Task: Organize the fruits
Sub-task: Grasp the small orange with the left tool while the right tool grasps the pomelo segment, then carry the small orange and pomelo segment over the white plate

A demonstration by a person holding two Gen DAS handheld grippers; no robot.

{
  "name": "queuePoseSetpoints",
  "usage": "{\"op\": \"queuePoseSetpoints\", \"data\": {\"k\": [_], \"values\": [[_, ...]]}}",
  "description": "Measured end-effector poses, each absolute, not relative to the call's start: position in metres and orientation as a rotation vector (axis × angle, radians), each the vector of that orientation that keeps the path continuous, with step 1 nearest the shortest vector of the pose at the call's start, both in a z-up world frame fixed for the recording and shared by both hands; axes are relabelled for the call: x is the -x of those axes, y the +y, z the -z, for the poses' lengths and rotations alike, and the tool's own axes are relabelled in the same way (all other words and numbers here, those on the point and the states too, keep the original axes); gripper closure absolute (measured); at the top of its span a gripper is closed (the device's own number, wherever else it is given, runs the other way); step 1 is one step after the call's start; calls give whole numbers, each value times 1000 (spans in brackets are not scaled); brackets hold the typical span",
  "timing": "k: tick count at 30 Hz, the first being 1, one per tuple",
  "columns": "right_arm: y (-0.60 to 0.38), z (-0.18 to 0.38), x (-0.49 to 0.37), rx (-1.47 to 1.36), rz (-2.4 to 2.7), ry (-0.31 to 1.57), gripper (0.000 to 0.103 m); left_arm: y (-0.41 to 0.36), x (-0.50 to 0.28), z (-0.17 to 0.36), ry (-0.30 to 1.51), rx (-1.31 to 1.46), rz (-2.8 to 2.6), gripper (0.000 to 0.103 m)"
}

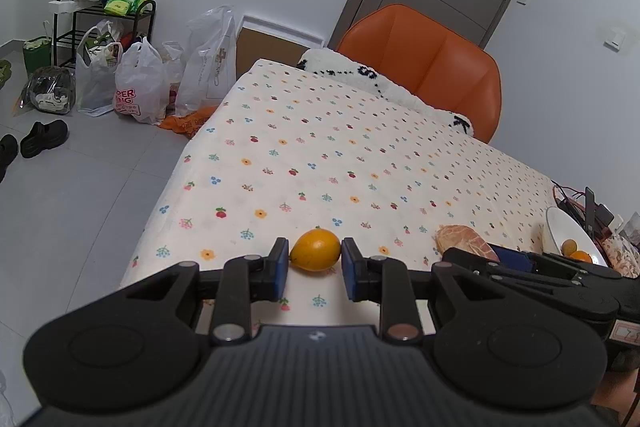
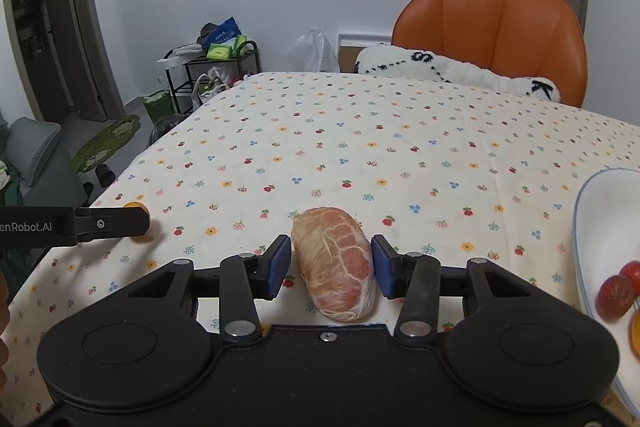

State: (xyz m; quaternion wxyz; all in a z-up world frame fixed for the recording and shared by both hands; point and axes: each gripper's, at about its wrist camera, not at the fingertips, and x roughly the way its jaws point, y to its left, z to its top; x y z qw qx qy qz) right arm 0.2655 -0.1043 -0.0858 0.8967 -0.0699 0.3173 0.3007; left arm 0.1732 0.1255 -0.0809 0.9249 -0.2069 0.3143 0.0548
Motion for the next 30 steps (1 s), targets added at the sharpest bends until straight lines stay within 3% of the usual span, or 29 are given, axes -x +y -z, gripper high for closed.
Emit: {"op": "queuePoseSetpoints", "data": {"k": [8,30], "values": [[-108,83,-258,175,-624,656,70,117,-171,75,637,414,-102,77],[-194,39,-232,40,-583,541,72,38,-166,28,576,294,-8,77]]}}
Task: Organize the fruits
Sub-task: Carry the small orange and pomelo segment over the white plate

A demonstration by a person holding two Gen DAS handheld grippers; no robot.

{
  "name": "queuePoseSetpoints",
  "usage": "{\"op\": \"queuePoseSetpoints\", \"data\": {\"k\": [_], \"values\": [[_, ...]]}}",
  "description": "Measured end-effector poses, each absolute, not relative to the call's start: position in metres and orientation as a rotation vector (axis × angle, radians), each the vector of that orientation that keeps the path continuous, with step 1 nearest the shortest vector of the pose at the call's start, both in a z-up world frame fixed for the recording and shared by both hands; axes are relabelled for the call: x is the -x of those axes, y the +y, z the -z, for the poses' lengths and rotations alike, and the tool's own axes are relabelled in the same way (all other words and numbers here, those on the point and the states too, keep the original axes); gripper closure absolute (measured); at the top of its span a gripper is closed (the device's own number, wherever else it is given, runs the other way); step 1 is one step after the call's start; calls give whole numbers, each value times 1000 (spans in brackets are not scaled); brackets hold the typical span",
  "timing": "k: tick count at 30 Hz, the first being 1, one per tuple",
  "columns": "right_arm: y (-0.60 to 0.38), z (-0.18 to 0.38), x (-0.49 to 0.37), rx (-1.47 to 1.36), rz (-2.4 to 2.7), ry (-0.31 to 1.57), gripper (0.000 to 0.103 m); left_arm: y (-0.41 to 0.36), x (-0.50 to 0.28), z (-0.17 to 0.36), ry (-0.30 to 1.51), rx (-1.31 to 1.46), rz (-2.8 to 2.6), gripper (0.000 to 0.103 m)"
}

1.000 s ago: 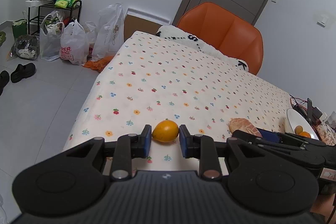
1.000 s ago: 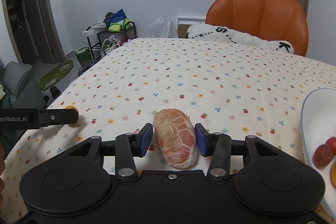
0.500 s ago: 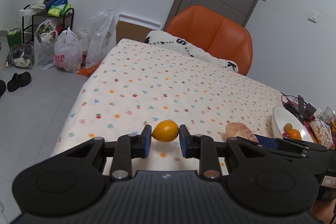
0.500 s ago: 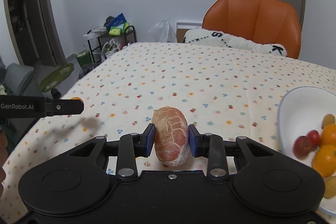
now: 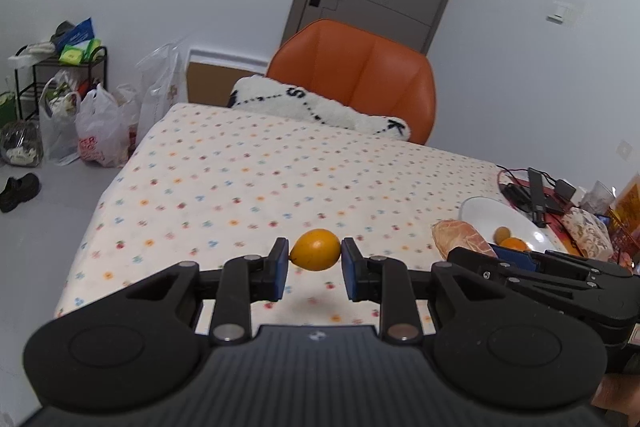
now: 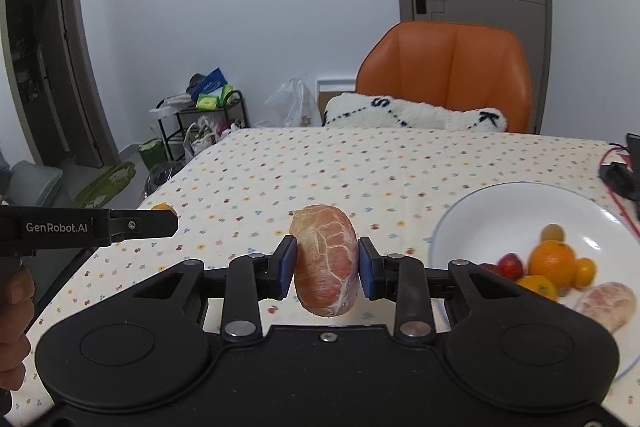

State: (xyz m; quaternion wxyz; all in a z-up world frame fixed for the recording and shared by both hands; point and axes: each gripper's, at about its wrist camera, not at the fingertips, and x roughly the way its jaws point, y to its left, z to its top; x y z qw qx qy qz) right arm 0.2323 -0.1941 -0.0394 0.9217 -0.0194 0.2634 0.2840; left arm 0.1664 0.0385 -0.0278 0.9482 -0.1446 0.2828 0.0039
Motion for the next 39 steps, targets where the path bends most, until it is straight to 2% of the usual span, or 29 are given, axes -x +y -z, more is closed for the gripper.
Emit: {"op": "queuePoseSetpoints", "data": {"k": [17,39], "values": [[-253,28,-226,-33,-534,483,75,-20,-173,9,557,221,58,77],[-333,40,-238,-156,-460,451,77,-98,-206,10,587,134,119,77]]}}
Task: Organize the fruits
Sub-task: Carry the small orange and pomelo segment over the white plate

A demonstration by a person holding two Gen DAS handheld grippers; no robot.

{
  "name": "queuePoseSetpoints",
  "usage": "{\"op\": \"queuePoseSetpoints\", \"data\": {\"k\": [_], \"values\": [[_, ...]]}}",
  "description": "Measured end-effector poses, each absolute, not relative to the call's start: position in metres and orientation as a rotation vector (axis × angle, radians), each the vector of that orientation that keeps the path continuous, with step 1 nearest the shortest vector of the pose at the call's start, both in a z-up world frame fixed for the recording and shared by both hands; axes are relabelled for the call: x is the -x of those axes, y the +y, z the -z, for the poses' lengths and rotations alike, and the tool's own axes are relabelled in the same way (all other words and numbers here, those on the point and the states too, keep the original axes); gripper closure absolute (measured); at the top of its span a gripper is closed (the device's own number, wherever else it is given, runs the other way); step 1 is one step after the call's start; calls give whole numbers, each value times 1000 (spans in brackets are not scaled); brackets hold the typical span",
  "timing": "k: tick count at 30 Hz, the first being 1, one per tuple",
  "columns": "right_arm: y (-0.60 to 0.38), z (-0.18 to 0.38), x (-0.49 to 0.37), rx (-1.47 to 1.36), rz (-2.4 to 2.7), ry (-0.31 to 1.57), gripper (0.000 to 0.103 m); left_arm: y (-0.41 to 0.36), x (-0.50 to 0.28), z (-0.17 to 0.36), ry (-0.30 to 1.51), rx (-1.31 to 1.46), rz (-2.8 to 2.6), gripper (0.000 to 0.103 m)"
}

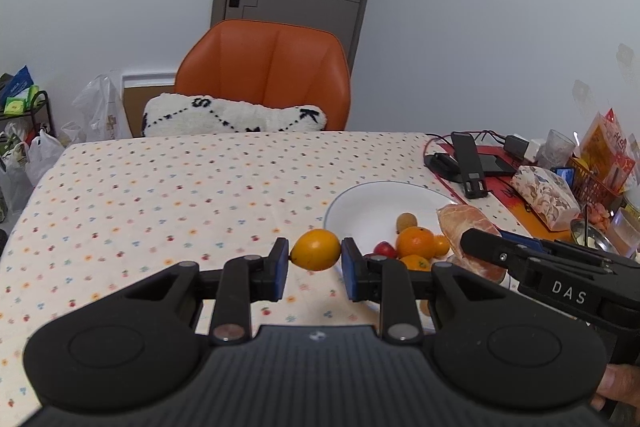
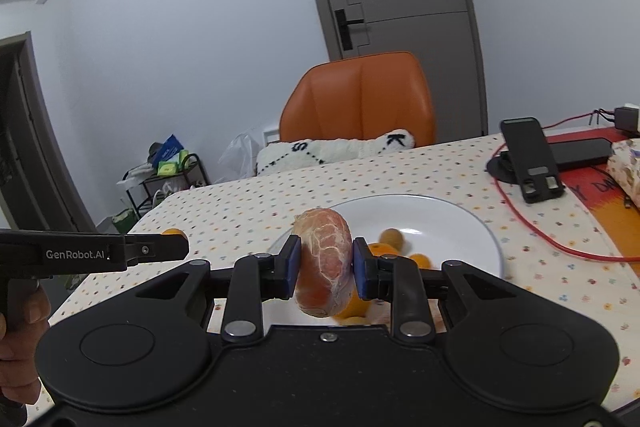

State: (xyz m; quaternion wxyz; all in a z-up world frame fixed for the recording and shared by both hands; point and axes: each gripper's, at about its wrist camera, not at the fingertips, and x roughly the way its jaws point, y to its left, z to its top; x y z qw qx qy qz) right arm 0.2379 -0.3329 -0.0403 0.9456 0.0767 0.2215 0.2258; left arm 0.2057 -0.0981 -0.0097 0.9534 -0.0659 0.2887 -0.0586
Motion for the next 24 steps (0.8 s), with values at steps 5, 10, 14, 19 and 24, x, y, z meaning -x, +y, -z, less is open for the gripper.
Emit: {"op": "queuePoseSetpoints", "data": {"k": [5,10,14,19,24], "values": [[-353,45,-244,-191,-433,447,77,-112,-216,10,593,126,132,77],[-366,51,-253,-208,-408,453,77,-123,-229,14,609,117,147,77],[-373,56,-261,-220,-389,461,77,-130,-239,22,633,114,163,77],[-379,60,-273,-226,-363,472,77,-135,-250,31,664,109,183,77],[-381,64,-285,-221,-345,478,77,-130,-256,34,676,127,178,73]]}}
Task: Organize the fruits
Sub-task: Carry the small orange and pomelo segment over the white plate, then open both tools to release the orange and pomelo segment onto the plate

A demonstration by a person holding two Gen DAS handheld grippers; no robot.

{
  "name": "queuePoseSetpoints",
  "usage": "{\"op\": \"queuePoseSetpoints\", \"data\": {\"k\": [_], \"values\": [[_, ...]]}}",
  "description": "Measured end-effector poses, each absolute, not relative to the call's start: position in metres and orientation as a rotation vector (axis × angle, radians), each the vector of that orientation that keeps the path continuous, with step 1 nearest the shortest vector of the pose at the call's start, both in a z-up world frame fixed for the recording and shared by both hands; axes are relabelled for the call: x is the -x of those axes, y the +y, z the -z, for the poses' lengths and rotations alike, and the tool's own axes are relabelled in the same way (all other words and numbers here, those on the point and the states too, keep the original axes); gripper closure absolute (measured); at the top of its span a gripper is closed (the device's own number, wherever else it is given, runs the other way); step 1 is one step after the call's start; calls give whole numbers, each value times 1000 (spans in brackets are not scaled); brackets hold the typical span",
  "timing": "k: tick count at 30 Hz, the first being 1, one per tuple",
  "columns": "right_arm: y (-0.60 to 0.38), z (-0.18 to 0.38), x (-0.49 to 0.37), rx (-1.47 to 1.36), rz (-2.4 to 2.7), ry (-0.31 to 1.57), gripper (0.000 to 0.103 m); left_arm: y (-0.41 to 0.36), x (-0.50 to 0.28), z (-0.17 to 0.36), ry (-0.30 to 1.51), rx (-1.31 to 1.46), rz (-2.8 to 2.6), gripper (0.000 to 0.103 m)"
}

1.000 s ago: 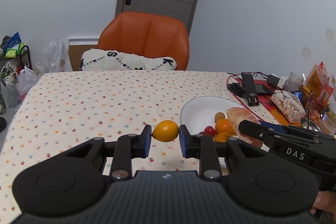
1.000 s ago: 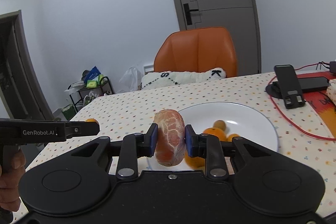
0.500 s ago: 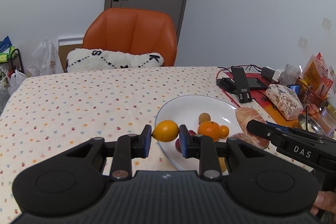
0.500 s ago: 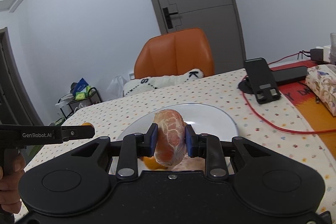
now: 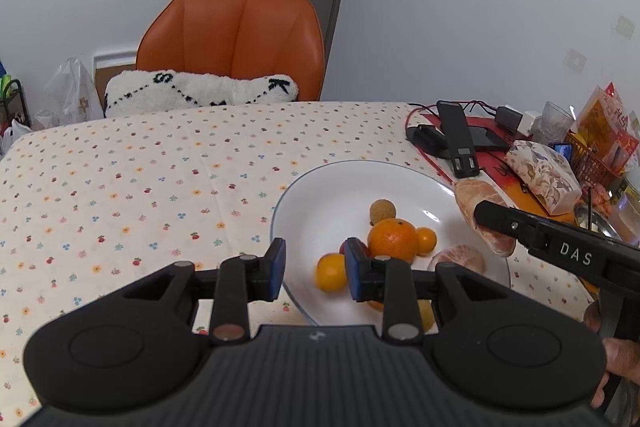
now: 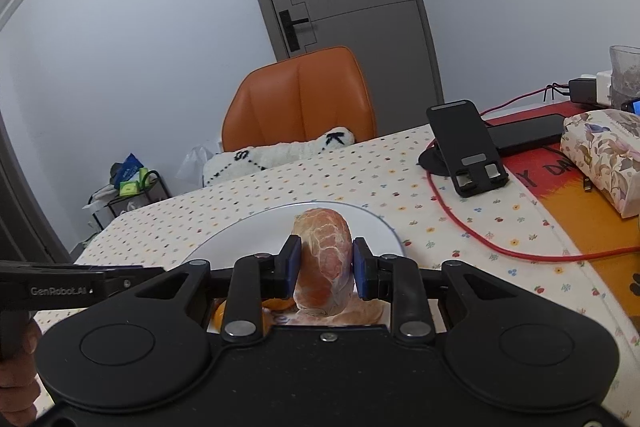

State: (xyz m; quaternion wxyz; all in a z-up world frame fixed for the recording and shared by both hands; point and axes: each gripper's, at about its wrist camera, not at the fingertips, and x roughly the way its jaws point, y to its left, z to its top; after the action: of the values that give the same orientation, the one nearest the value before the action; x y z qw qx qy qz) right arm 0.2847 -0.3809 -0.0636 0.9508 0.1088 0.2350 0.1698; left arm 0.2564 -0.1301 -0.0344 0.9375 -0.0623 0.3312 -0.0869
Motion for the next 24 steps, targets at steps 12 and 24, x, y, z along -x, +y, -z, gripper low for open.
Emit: {"op": "queuePoseSetpoints", "data": {"k": [12,24], "values": [[-371,58,-307,-197,-337,469,77,-101,-253,29,660,148,110,59],[-359,49,-298,-167,-347,492,68,-84,-241,20,626,170,81,23]]}}
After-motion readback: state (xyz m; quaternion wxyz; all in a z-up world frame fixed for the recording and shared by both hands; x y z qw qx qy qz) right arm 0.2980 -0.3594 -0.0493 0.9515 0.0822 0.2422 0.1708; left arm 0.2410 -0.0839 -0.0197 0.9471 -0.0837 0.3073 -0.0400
